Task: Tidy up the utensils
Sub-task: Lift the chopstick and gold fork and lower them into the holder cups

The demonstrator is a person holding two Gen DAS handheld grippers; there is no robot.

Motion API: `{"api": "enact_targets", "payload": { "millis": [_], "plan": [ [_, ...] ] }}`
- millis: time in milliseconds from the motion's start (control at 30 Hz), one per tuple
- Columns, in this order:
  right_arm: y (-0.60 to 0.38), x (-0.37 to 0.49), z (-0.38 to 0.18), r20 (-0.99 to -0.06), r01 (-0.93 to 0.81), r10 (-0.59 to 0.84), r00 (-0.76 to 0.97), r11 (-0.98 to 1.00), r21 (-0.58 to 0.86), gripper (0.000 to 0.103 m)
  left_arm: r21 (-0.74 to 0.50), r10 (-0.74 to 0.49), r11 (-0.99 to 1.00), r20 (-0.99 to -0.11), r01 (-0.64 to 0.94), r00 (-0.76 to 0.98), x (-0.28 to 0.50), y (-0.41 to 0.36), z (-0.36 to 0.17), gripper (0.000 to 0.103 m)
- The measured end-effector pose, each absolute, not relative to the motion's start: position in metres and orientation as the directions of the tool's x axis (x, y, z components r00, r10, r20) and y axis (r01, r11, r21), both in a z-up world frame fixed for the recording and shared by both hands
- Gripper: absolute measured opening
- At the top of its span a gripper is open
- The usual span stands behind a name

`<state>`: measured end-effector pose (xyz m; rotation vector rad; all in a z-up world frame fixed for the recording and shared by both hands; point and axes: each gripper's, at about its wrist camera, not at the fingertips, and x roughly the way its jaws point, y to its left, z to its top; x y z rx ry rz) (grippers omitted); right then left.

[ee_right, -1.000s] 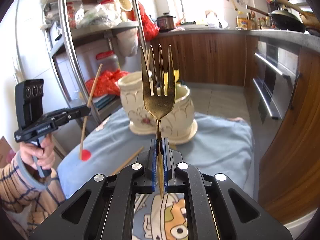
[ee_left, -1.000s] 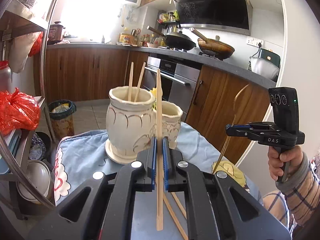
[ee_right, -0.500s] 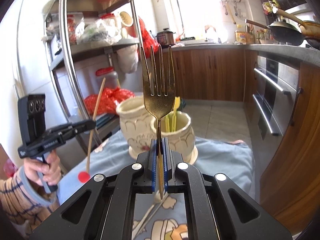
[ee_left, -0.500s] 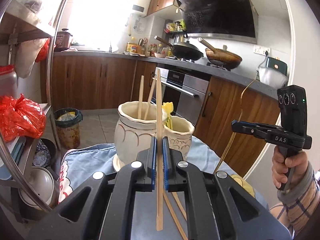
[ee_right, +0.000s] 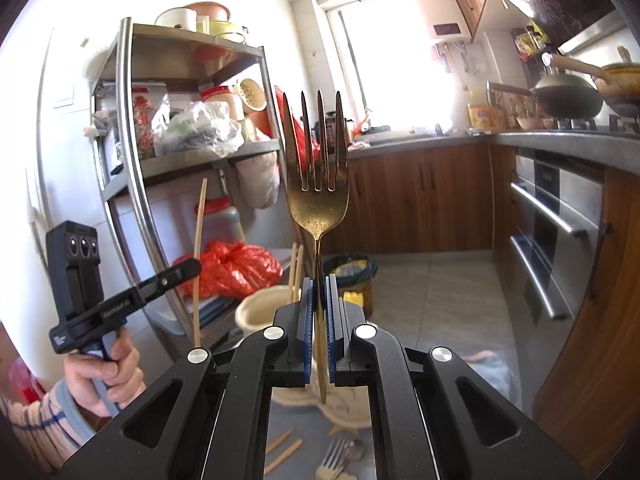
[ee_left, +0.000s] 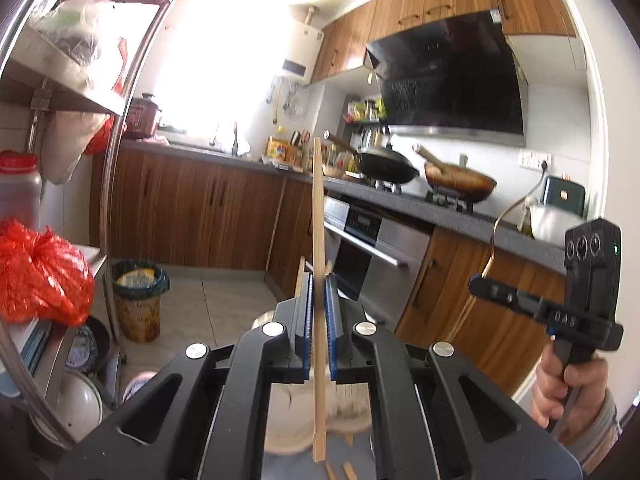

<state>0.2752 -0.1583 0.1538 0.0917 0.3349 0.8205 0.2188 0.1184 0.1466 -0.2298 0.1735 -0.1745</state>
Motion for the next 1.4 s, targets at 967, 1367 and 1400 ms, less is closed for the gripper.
{"api": "enact_targets", "payload": {
  "millis": [967,1367,1400],
  "plan": [
    [-0.105,0.315,0.138,-0.286,-0.677,0.677,0.678,0.727,0.115,0.007,-0.199,-0.046,0.98,-0.085,0.028,0.995,0.288,0.111,0.125,0.006],
    [-0.093,0.331,0.104,-0.42,-0.666,0.647,0.637,0.736,0.124,0.007,-0.172,-0.033,0.985,-0.212,-0.004,0.977,0.298,0.097,0.105,0.006],
    [-0.092,0.332,0.102,-0.424,-0.665,0.646,0.635,0.736,0.127,0.007,-0.168,-0.031,0.986,-0.221,-0.007,0.975,0.299,0.096,0.104,0.006]
  ]
}}
